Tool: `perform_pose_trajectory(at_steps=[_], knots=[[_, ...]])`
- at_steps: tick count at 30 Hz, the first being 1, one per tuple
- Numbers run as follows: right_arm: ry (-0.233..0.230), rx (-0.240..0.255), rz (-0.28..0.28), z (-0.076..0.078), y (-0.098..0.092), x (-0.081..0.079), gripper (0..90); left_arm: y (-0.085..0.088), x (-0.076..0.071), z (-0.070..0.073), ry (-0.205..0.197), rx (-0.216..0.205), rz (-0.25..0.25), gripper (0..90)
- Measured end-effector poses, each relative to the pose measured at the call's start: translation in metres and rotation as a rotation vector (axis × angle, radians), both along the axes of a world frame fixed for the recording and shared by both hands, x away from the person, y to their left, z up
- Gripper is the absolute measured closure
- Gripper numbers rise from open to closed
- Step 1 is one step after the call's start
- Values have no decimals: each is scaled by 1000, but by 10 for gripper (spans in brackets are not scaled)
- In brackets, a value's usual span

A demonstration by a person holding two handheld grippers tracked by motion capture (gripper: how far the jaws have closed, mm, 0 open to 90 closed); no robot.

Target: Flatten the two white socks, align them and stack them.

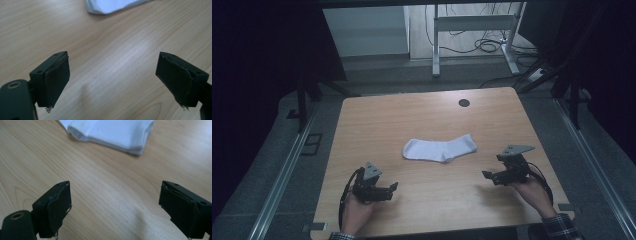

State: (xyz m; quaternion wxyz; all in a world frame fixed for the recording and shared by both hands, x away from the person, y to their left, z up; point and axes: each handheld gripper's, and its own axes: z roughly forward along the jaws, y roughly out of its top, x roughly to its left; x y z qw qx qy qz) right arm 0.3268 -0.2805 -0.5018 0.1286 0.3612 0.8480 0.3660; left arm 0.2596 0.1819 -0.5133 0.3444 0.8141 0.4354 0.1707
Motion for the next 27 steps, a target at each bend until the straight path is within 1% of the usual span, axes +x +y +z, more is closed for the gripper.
perform_pose_trajectory(at_steps=[6,13,15,16,17,18,20,23,24,27], knots=[[15,-18,17,-14,-1,-4,95,2,-5,-13,16,0,-9,123],[27,-44,26,-27,0,-5,89,-1,-6,-23,40,37,-26,123],[34,-52,25,-32,0,-6,85,-2,-6,-24,44,41,-28,123],[36,-57,28,-34,0,-6,69,-3,-6,-24,47,40,-28,122],[20,-60,34,-35,1,-6,68,-3,-6,-25,52,39,-33,122],[16,-67,36,-36,2,-7,68,-4,-6,-27,58,42,-35,122],[6,-66,41,-36,3,-7,59,-3,-5,-28,65,28,-39,110],[-5,-58,42,-38,3,-7,52,-2,-6,-30,50,21,-52,110],[-9,-53,36,-39,3,-8,45,0,-7,-31,40,15,-62,110],[-23,-37,4,-41,3,-10,40,0,-7,-31,39,14,-65,110]])
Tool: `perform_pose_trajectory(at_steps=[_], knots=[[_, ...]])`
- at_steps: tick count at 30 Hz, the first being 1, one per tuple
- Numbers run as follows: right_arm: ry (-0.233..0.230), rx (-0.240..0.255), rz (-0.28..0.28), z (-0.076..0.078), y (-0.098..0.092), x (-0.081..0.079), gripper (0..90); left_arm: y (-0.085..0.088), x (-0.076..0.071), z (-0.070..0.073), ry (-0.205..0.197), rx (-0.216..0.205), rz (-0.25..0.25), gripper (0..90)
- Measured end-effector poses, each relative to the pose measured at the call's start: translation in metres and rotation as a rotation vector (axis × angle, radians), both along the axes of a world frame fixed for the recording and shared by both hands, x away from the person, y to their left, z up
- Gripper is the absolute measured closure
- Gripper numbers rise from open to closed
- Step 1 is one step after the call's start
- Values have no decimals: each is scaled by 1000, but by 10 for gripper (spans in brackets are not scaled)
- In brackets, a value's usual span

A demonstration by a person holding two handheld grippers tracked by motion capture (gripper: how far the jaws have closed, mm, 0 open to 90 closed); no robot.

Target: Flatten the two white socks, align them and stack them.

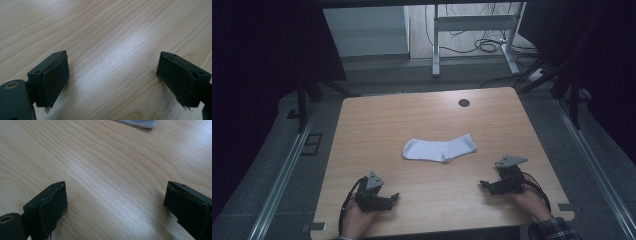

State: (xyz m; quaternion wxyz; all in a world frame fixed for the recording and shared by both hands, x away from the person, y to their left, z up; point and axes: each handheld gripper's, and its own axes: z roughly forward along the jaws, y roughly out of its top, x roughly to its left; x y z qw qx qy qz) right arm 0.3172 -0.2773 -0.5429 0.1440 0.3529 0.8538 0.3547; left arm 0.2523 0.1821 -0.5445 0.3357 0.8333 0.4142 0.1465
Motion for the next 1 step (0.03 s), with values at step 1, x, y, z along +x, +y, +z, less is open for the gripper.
perform_pose_trajectory(at_steps=[1], knots=[[0,-2,0,0,0,0,40,0,0,0,0,1,0,110]])
